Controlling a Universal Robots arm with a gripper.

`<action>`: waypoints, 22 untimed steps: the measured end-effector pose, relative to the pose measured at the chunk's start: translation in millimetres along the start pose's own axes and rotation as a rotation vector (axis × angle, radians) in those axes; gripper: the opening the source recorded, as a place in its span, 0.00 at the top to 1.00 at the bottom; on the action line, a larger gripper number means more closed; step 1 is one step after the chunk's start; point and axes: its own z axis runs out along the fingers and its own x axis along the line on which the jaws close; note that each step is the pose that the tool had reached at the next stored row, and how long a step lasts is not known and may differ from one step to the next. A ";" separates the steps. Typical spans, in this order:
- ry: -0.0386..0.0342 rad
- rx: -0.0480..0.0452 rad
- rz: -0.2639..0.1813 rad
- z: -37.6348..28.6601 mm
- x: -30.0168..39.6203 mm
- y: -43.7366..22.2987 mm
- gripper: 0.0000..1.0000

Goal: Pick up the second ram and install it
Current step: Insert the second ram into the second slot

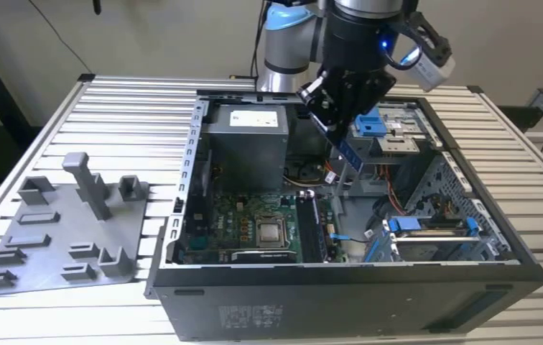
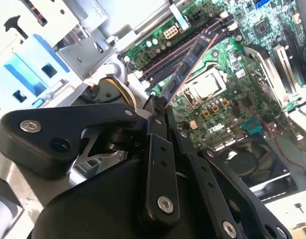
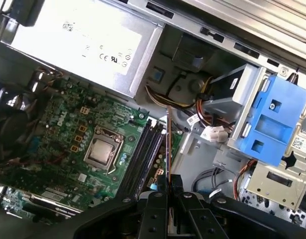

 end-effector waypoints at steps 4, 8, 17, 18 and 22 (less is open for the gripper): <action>-0.0003 0.0032 0.062 1.4 0.1 -0.1 0.86; 0.0033 0.0043 0.106 2.6 0.3 -0.4 0.86; 0.0088 0.0067 0.195 7.0 1.4 -2.7 0.86; 0.0090 0.0070 0.204 7.6 1.5 -3.1 0.86; 0.0100 0.0085 0.243 10.3 2.0 -4.1 0.86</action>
